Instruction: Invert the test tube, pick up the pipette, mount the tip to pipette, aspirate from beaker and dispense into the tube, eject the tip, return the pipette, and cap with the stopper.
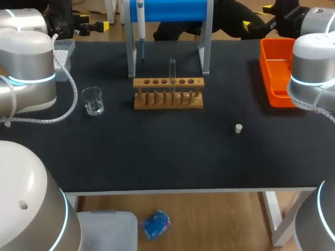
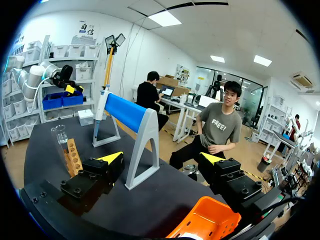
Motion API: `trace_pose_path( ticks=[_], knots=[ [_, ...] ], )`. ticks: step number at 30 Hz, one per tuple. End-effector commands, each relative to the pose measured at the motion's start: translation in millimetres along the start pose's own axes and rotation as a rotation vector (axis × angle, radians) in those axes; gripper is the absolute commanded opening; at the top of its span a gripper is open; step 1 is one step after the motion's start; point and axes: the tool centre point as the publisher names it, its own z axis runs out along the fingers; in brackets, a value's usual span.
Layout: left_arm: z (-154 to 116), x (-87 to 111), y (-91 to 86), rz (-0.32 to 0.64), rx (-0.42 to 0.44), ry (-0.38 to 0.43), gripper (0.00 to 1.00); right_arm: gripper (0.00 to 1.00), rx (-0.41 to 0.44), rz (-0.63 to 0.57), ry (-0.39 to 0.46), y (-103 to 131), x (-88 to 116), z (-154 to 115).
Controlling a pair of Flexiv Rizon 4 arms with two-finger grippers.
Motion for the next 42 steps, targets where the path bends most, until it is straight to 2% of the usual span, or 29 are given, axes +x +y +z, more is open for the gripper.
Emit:
trace_pose_path(
  ticks=[1, 13, 18, 24, 26, 34, 42],
  knots=[
    [0.5, -0.2, 0.7, 0.001, 0.003, 0.0, 1.0, 1.0, 0.002, 0.0, 0.001, 0.2, -0.3, 0.1],
    [0.5, -0.2, 0.7, 0.001, 0.003, 0.0, 1.0, 1.0, 0.002, 0.0, 0.001, 0.2, -0.3, 0.1],
    [-0.4, 20.1, -0.4, 0.117, 0.036, 0.145, 1.0, 1.0, 0.002, 0.0, 0.001, 0.2, -0.3, 0.1],
    [-11.1, 42.6, 11.8, 0.215, 0.052, 0.288, 1.0, 1.0, 0.002, 0.0, 0.001, 0.2, -0.3, 0.1],
    [-14.6, 46.9, 15.3, 0.225, 0.065, 0.314, 1.0, 1.0, 0.002, 0.0, 0.001, 0.2, -0.3, 0.1],
    [-14.5, 52.6, 19.3, 0.234, 0.071, 0.345, 1.0, 1.0, -0.141, 0.009, 0.26, -3.2, 48.5, -18.5],
    [-8.3, 59.7, 13.0, 0.27, 0.062, 0.384, 1.0, 1.0, -0.194, -0.024, 0.418, -15.1, 89.3, -33.8]
  ],
)
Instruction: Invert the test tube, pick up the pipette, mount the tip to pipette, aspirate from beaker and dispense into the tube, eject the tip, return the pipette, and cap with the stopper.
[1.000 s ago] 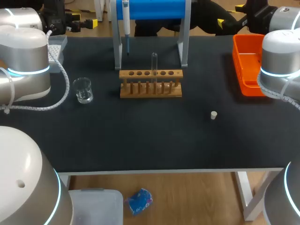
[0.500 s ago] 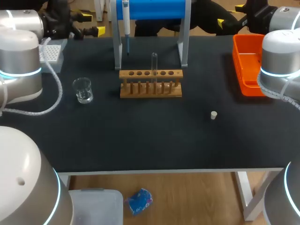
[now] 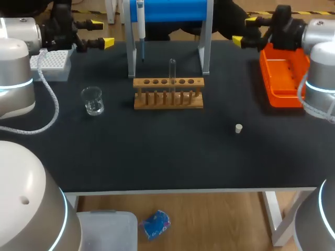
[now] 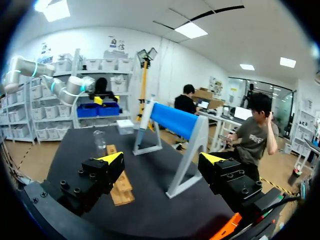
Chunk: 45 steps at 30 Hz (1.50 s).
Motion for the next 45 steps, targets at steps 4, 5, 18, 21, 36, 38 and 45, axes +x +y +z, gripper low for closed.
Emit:
trace_pose_path(
  ticks=[4, 5, 18, 21, 36, 38, 45],
  knots=[
    [2.9, -6.0, -2.8, 0.006, -0.002, 0.021, 1.0, 1.0, -0.07, -0.084, 0.146, -8.4, 30.0, -22.1],
    [2.9, -6.0, -2.8, 0.006, -0.002, 0.021, 1.0, 1.0, -0.07, -0.084, 0.146, -8.4, 30.0, -22.1],
    [7.1, 2.5, -3.8, 0.066, 0.021, 0.099, 1.0, 1.0, -0.132, -0.055, 0.17, -3.0, 28.5, -20.7],
    [7.8, 12.9, 0.6, 0.099, 0.02, 0.144, 1.0, 1.0, -0.162, -0.055, 0.199, -1.6, 34.1, -19.0],
    [-1.9, 46.7, 20.3, 0.075, 0.025, 0.141, 1.0, 1.0, -0.281, -0.021, 0.421, -7.2, 108.4, -5.9],
    [-1.9, 46.7, 20.3, 0.075, 0.025, 0.141, 1.0, 1.0, -0.284, -0.03, 0.448, -9.8, 120.6, -0.5],
    [-1.9, 46.7, 20.3, 0.075, 0.025, 0.141, 1.0, 1.0, -0.29, -0.032, 0.52, -7.6, 151.7, 31.2]
  ],
)
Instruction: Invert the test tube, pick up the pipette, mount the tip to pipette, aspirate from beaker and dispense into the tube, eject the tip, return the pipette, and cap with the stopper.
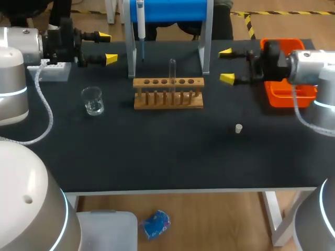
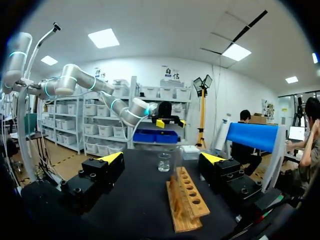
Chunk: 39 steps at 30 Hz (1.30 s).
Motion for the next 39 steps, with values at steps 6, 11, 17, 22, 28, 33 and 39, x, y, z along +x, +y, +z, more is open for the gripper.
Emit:
trace_pose_path(
  ticks=[6, 11, 17, 22, 28, 33, 39],
  knots=[
    [-0.4, 0.1, 0.5, 0.002, 0.001, -0.001, 1.0, 1.0, 0.003, -0.02, 0.046, -12.2, -8.2, 45.6],
    [-0.4, 0.1, 0.5, 0.002, 0.001, -0.001, 1.0, 1.0, -0.01, -0.017, 0.072, -14.6, -13.4, 57.4],
    [-0.4, 0.1, 0.5, 0.002, 0.001, -0.001, 1.0, 1.0, -0.007, -0.01, 0.106, -19.6, -20.9, 70.2],
    [-0.4, 0.1, 0.5, 0.002, 0.001, -0.001, 1.0, 1.0, 0.005, -0.003, 0.128, -29.7, -27.2, 82.1],
    [-0.4, 0.1, 0.5, 0.002, 0.001, -0.001, 1.0, 1.0, 0.002, 0.014, 0.129, -39.7, -42.1, 97.9],
    [-0.4, 0.1, 0.5, 0.002, 0.001, -0.001, 1.0, 1.0, -0.01, 0.03, 0.139, -45.1, -51.8, 114.0],
    [-0.4, 0.1, 0.5, 0.002, 0.001, -0.001, 1.0, 1.0, -0.01, 0.04, 0.149, -51.7, -56.0, 132.0]
  ],
)
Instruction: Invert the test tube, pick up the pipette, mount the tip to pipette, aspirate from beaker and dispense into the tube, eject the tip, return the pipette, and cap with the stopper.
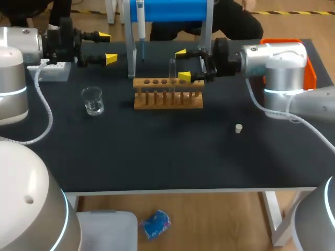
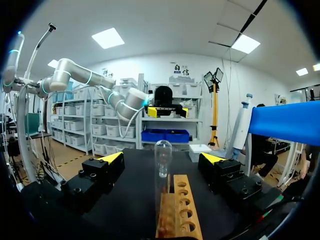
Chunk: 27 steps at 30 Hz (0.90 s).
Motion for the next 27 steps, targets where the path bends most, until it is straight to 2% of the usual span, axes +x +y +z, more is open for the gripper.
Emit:
trace_pose_path(
  ticks=[1, 9, 10, 12, 13, 14, 23, 26, 27],
  knots=[
    [0.4, 0.1, 0.9, 0.002, 0.003, -0.001, 1.0, 1.0, -0.009, 0.006, 0.033, -7.9, -10.9, 14.4],
    [0.4, 0.1, 0.9, 0.002, 0.003, -0.001, 1.0, 1.0, -0.009, 0.014, 0.038, -12.3, -11.6, 24.3],
    [0.4, 0.1, 0.9, 0.002, 0.003, -0.001, 1.0, 0.96, -0.01, 0.015, 0.038, -12.2, -11.7, 24.6],
    [0.4, 0.1, 0.9, 0.002, 0.003, -0.001, 1.0, 0.67, -0.013, 0.018, 0.037, -11.9, -11.5, 24.9],
    [0.4, 0.1, 0.9, 0.002, 0.003, -0.001, 1.0, 0.56, -0.014, 0.019, 0.037, -11.8, -11.4, 24.9],
    [0.4, 0.1, 0.9, 0.002, 0.003, -0.001, 1.0, 0.49, -0.015, 0.02, 0.036, -11.6, -11.2, 24.8],
    [0.4, 0.1, 0.9, 0.002, 0.003, -0.001, 1.0, 0.26, -0.01, 0.026, 0.04, -12.6, -7.1, 22.2],
    [0.4, 0.1, 0.9, 0.002, 0.003, -0.001, 1.0, 0.1, -0.008, 0.025, 0.045, -12.6, -6.2, 22.1],
    [0.4, 0.1, 0.9, 0.002, 0.003, -0.001, 1.0, 0.0, -0.007, 0.024, 0.046, -12.6, -6.1, 22.2]
  ],
)
